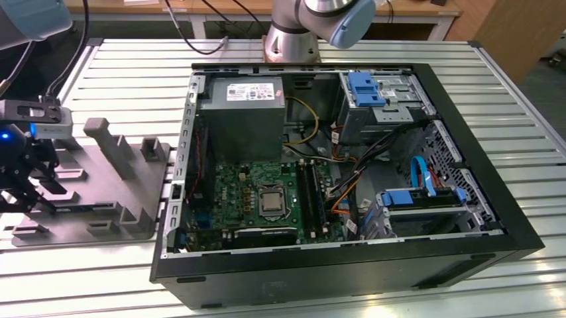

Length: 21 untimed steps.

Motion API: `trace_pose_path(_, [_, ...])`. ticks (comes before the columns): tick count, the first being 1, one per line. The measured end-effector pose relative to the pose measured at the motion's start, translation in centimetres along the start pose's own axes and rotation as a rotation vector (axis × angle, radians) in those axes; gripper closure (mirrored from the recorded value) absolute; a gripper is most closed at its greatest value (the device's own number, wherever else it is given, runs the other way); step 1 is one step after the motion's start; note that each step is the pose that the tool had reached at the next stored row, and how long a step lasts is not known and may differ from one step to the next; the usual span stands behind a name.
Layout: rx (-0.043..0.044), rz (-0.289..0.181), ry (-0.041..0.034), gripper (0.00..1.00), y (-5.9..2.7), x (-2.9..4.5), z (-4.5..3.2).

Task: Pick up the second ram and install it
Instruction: 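Pick up the second ram and move it above second insertion slot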

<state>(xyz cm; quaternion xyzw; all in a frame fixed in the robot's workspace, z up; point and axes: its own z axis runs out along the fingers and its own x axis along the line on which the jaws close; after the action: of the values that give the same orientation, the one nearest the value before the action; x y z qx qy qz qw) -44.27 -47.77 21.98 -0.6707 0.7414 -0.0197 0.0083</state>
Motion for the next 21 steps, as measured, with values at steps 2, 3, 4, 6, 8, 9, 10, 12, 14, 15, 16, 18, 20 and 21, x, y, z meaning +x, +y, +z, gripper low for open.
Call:
trace_pose_path(2, [0.0,0.0,0.0,0.59,0.0,0.0,0.0])
trace_pose_path(3, [0.0001,0.0,-0.0001,0.59,0.0,0.0,0.01])
trace_pose_path(4, [-0.0001,0.0,-0.0002,0.59,0.0,-0.01,0.06])
trace_pose_path(6, [-0.0038,-0.006,0.0001,0.59,0.0,-0.01,0.2])
trace_pose_path(8, [-0.0064,-0.025,-0.0004,0.59,0.0,-0.01,0.3])
trace_pose_path(9, [-0.0078,-0.033,-0.0005,0.59,0.0,-0.01,0.34])
trace_pose_path(10, [-0.0093,-0.04,-0.0006,0.59,0.01,-0.01,0.39])
trace_pose_path(12, [-0.0119,-0.042,-0.0004,0.59,0.01,0.0,0.51])
trace_pose_path(14, [-0.0131,-0.042,-0.0005,0.59,0.02,0.0,0.69])
trace_pose_path(15, [-0.0146,-0.042,-0.0005,0.59,0.02,0.0,0.79])
trace_pose_path(16, [-0.0163,-0.042,-0.0004,0.59,0.03,0.0,0.89])
trace_pose_path(18, [-0.0206,-0.042,-0.0001,0.59,0.03,0.0,1.13])
trace_pose_path(20, [-0.0252,-0.042,0.0003,0.59,0.04,0.0,1.32])
trace_pose_path(21, [-0.0269,-0.042,0.0004,0.59,0.05,0.0,1.39])
